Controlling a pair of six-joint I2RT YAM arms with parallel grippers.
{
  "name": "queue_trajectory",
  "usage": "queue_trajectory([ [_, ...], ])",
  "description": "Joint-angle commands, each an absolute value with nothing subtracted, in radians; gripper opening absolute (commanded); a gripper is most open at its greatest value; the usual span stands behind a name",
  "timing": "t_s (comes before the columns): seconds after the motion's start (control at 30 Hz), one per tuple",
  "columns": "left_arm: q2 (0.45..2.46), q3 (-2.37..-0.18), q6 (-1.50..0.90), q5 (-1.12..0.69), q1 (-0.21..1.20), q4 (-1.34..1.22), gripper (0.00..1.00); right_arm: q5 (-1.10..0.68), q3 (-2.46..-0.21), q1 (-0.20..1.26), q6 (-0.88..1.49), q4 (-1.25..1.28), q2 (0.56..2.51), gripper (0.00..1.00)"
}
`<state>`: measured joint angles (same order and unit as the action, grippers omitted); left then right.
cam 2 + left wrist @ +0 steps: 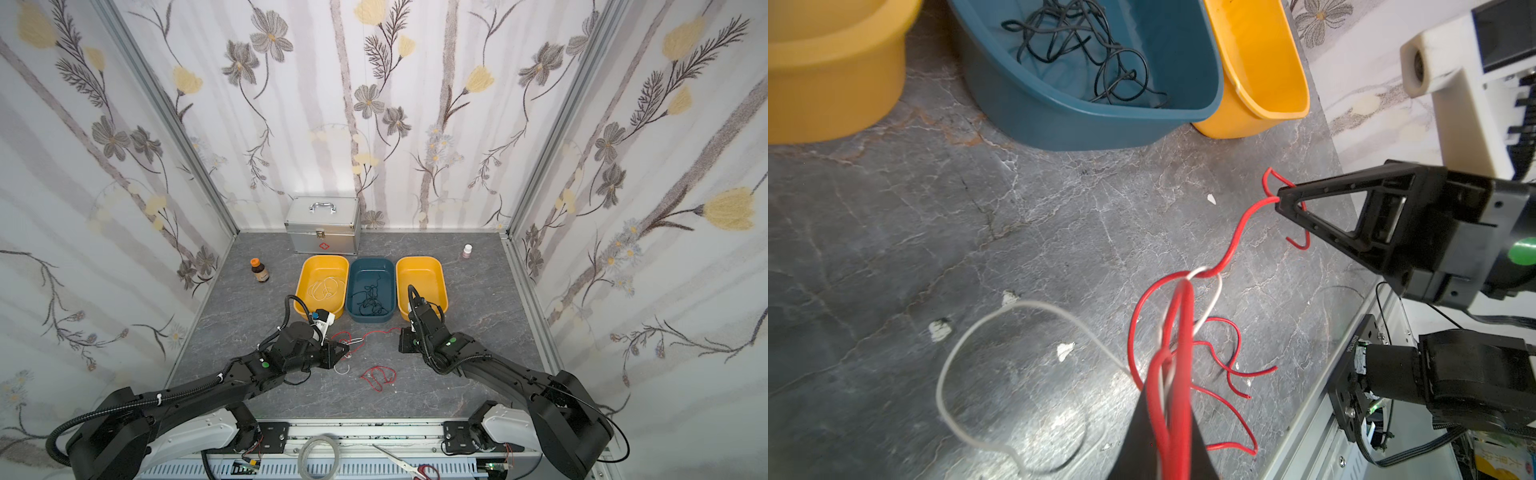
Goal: Untangle and sort cables by color
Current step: Untie the cable.
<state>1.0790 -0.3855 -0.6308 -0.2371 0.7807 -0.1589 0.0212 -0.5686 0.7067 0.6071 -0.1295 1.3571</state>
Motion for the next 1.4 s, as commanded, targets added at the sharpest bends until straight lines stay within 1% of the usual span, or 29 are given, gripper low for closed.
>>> queue_trajectory([
  [0.0, 1.072, -0.38, -0.637, -0.215, 0.773, -0.132, 0.08, 0.17, -0.577, 0.704, 0.584, -0.195, 1.355, 0.03],
  [0.17, 1.059, -0.374, -0.635, -0.213, 0.758, -0.114, 0.07, 0.223, -0.575, 0.699, 0.581, -0.233, 1.35, 0.03],
  [0.3, 1.044, -0.365, -0.634, -0.215, 0.743, -0.097, 0.07, 0.227, -0.565, 0.679, 0.589, -0.237, 1.334, 0.03],
  [0.33, 1.038, -0.36, -0.632, -0.219, 0.74, -0.097, 0.1, 0.223, -0.565, 0.675, 0.588, -0.237, 1.328, 0.03],
  [0.37, 1.033, -0.357, -0.632, -0.224, 0.736, -0.098, 0.15, 0.217, -0.565, 0.67, 0.588, -0.236, 1.324, 0.03],
  [0.5, 1.028, -0.345, -0.63, -0.242, 0.729, -0.114, 0.21, 0.172, -0.567, 0.667, 0.59, -0.218, 1.321, 0.03],
  [0.6, 1.035, -0.338, -0.635, -0.244, 0.726, -0.123, 0.21, 0.122, -0.563, 0.667, 0.599, -0.185, 1.325, 0.03],
  [0.73, 1.04, -0.336, -0.635, -0.245, 0.724, -0.127, 0.22, 0.112, -0.564, 0.668, 0.6, -0.184, 1.333, 0.03],
  [0.8, 1.041, -0.334, -0.635, -0.248, 0.724, -0.134, 0.25, 0.108, -0.569, 0.667, 0.6, -0.185, 1.328, 0.03],
  [0.97, 1.107, -0.334, -0.637, -0.349, 0.726, -0.248, 0.5, 0.07, -0.575, 0.667, 0.598, -0.167, 1.305, 0.03],
  [1.03, 1.152, -0.334, -0.645, -0.385, 0.729, -0.314, 0.55, 0.044, -0.579, 0.668, 0.601, -0.157, 1.302, 0.04],
  [1.13, 1.212, -0.338, -0.65, -0.407, 0.746, -0.4, 0.61, 0.015, -0.576, 0.667, 0.612, -0.138, 1.302, 0.04],
  [1.23, 1.252, -0.34, -0.637, -0.413, 0.767, -0.455, 0.63, -0.025, -0.564, 0.662, 0.631, -0.107, 1.298, 0.04],
  [1.37, 1.289, -0.355, -0.592, -0.385, 0.795, -0.415, 0.64, -0.071, -0.539, 0.643, 0.647, -0.069, 1.301, 0.04],
])
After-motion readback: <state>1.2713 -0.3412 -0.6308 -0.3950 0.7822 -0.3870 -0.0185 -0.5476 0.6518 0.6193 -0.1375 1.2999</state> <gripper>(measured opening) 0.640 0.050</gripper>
